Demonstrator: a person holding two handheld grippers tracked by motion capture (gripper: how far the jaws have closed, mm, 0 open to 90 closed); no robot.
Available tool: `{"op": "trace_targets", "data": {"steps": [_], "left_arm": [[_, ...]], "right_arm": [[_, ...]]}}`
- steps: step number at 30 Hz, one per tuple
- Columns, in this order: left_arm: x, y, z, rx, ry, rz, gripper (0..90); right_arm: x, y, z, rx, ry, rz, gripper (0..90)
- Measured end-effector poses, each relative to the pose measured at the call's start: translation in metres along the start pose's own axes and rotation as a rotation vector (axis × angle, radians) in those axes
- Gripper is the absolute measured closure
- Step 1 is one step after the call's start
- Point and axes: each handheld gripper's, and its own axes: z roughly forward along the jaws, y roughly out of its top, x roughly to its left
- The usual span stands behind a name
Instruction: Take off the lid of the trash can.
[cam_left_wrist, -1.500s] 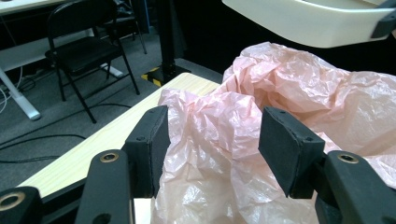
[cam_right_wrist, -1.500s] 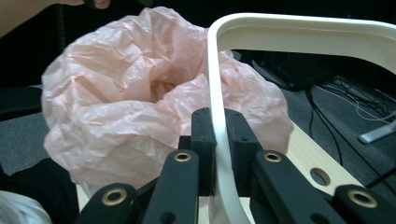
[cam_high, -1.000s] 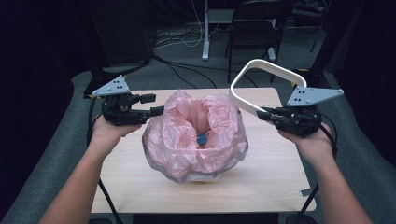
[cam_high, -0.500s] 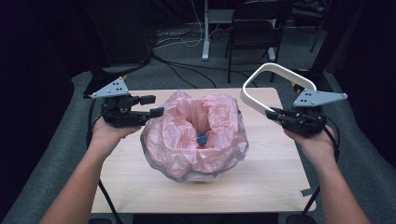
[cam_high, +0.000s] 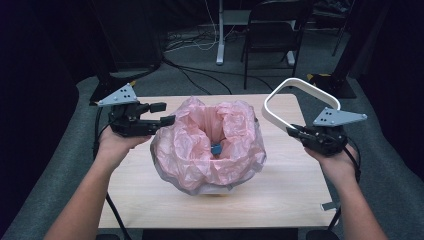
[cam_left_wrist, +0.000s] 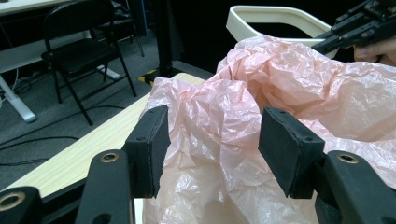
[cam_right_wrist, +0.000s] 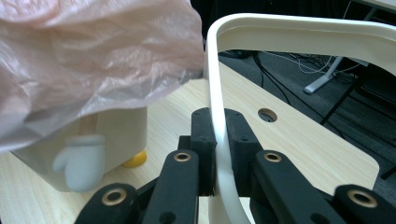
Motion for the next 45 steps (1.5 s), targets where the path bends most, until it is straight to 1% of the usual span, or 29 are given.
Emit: {"op": "trace_targets", "data": {"steps": [5, 9, 12, 14, 19, 24, 29, 32, 36, 40, 45], "left_arm": [[0.0, 0.0, -0.001, -0.007, 0.002, 0.002, 42.8], [0.0, 0.0, -0.002, -0.01, 0.003, 0.002, 42.8], [0.0, 0.0, -0.002, -0.012, 0.003, 0.003, 42.8], [0.0, 0.0, -0.002, -0.012, 0.003, 0.003, 42.8], [0.0, 0.0, -0.002, -0.012, 0.001, 0.002, 42.7], [0.0, -0.001, -0.003, -0.014, 0.001, 0.002, 42.8], [0.001, -0.001, -0.003, -0.013, 0.001, 0.002, 42.7], [0.001, -0.002, -0.003, -0.011, 0.002, 0.005, 42.7], [0.001, -0.002, -0.003, -0.013, 0.003, 0.003, 42.6], [0.001, -0.003, -0.002, -0.012, 0.002, 0.001, 42.6], [0.0, -0.004, -0.002, -0.011, 0.001, 0.003, 42.7]], "right_arm": [[0.002, -0.009, 0.004, 0.005, 0.008, 0.0, 83.4], [0.005, -0.016, 0.008, 0.031, -0.002, -0.006, 83.4], [0.006, -0.021, 0.013, 0.034, -0.001, -0.004, 83.4], [0.007, -0.024, 0.015, 0.038, -0.001, 0.001, 83.4], [0.009, -0.034, 0.023, 0.042, 0.019, 0.014, 83.3], [0.01, -0.046, 0.031, 0.046, 0.032, 0.036, 83.2], [0.011, -0.058, 0.038, 0.045, 0.045, 0.047, 83.1], [0.012, -0.064, 0.042, 0.053, 0.051, 0.057, 83.1], [0.013, -0.072, 0.046, 0.065, 0.051, 0.06, 83.0], [0.014, -0.079, 0.05, 0.08, 0.037, 0.062, 82.9], [0.013, -0.091, 0.055, 0.102, 0.047, 0.072, 82.8]]}}
